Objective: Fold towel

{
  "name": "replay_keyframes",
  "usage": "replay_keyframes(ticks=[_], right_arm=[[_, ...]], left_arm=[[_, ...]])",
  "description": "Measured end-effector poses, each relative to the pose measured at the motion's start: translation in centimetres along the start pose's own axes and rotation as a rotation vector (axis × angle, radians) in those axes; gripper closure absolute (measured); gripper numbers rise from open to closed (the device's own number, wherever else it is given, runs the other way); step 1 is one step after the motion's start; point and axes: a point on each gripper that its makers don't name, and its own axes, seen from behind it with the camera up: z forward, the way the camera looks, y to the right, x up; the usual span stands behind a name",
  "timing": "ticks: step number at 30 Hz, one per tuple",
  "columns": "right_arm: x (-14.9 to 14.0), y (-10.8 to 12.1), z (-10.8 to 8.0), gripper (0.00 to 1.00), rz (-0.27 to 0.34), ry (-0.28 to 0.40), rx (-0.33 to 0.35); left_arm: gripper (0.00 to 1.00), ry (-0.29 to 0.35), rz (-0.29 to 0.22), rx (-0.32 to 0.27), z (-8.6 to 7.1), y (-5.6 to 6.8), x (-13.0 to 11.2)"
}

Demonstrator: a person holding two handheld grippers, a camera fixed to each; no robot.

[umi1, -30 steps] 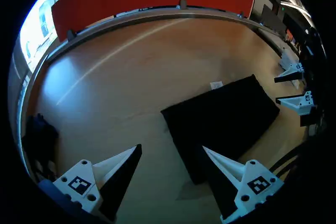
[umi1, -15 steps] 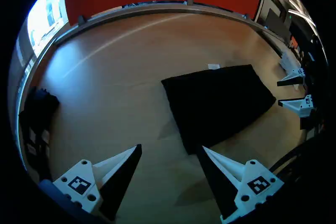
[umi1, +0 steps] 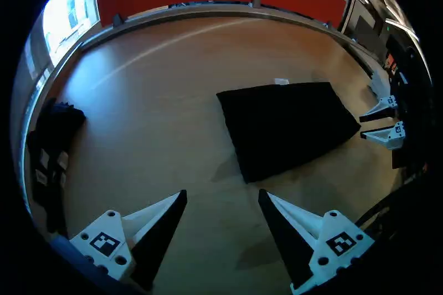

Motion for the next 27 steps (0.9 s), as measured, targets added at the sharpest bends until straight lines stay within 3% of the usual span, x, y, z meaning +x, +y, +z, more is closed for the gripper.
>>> replay_keyframes(ticks=[5,14,21,27], right_arm=[[-0.5,0.4,0.3,0.66,-0.009,-0.019,0.009],[-0.5,0.4,0.5,0.75,-0.031,-0.029,0.019],[-0.2,0.6,0.5,0.96,-0.043,-0.028,0.009],[0.3,0.5,0.3,0.98,-0.038,-0.015,0.009]], left_arm=[[0.04,-0.004,-0.018,0.006,-0.7,-0.3,-1.0],[0.04,-0.008,-0.03,0.016,-1.2,-0.8,-1.9],[0.04,-0.005,-0.032,0.016,-1.4,-1.0,-1.8],[0.04,-0.005,-0.036,0.02,-1.5,-1.2,-1.9]])
